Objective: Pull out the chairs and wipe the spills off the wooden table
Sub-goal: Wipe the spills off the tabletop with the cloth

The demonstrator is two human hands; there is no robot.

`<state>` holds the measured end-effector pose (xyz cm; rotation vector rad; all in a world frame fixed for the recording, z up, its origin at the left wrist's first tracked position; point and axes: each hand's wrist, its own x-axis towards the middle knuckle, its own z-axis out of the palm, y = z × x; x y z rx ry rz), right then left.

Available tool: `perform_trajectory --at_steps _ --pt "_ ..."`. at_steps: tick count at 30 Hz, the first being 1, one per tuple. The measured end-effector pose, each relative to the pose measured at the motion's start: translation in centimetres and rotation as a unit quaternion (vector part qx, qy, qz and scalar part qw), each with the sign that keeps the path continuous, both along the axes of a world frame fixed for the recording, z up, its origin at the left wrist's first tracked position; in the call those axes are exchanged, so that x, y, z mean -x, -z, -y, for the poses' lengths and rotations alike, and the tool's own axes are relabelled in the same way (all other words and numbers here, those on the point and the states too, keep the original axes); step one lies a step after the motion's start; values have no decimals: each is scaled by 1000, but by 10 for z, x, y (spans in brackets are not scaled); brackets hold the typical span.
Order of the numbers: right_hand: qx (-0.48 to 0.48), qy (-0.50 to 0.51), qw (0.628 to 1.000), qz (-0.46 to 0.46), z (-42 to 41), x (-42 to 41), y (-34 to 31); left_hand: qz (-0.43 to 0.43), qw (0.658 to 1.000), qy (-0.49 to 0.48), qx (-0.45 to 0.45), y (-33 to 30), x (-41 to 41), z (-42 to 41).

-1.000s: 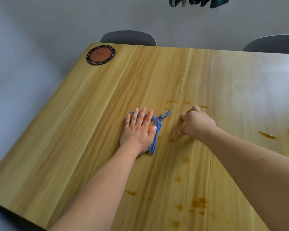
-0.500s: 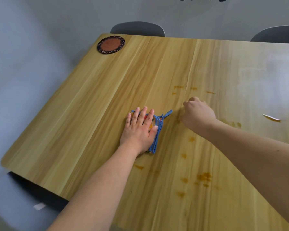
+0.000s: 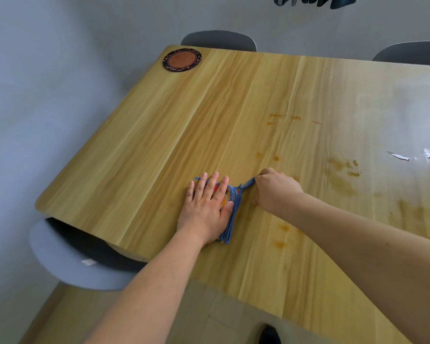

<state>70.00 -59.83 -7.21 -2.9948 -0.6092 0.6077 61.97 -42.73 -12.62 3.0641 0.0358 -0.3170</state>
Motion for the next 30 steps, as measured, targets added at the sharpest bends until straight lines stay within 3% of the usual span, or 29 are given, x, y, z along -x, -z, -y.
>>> perform_trajectory --at_steps 17,24,30 --pt "31 24 999 -7 -8 -3 -1 6 1000 13 -11 0 82 -4" --pt "-53 72 995 31 13 -12 -12 15 999 35 4 0 89 42" --pt "-29 102 993 44 42 -29 -17 -3 1000 27 2 -4 87 46"
